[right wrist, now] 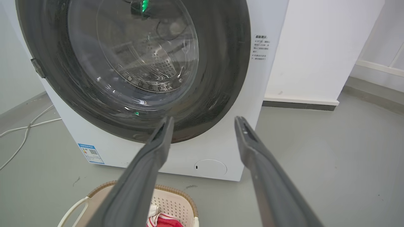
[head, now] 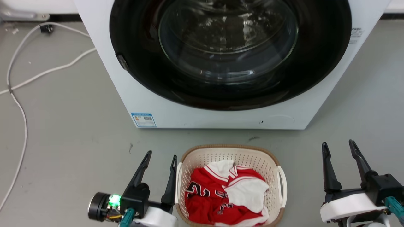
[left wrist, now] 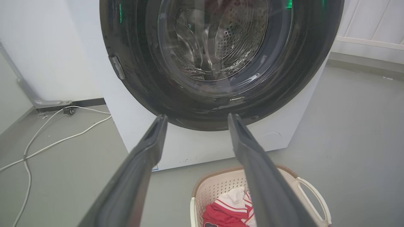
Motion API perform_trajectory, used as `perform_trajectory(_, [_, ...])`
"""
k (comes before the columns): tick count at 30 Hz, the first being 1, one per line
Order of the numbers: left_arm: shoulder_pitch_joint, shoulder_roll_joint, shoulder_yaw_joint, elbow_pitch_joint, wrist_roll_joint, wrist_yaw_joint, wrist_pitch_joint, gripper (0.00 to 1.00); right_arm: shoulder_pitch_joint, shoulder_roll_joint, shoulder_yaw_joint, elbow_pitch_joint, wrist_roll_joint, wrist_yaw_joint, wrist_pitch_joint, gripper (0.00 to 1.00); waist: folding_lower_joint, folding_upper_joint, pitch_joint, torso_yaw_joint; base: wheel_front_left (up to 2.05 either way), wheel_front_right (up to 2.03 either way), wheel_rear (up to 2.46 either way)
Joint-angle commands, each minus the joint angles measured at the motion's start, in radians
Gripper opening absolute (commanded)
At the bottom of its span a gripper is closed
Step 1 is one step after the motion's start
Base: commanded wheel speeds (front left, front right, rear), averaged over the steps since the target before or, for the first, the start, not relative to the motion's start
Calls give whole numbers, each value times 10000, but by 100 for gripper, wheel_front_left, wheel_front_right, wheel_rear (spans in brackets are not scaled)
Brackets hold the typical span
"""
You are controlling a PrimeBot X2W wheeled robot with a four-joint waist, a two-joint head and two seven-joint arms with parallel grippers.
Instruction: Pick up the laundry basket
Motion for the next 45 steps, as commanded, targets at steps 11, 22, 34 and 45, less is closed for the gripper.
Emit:
perform_trajectory(11, [-2025, 241, 337, 1696, 80, -464, -40, 100, -1391, -6, 184, 970, -221, -5, -20, 100, -1, 0, 2575, -106, 0, 0, 0])
perform_trajectory(22, [-4753, 718, 322, 4951, -72, -1041, -40, 100, -3621, -9, 93, 4026, -231, -5, 494, 100, -1, 0, 4640, -143, 0, 0, 0])
perform_trajectory(34, [-7259, 843, -934, 8780, -572, -1318, 93, 100, -6126, -2, 247, 7403, -341, -5, 1003, 100, -1, 0, 6131, -150, 0, 0, 0])
perform_trajectory(45, [-8636, 926, -3006, 9974, -2599, -1320, 519, 100, -7752, -5, 330, 9642, -309, -5, 1635, 100, -1, 0, 6890, -92, 0, 0, 0])
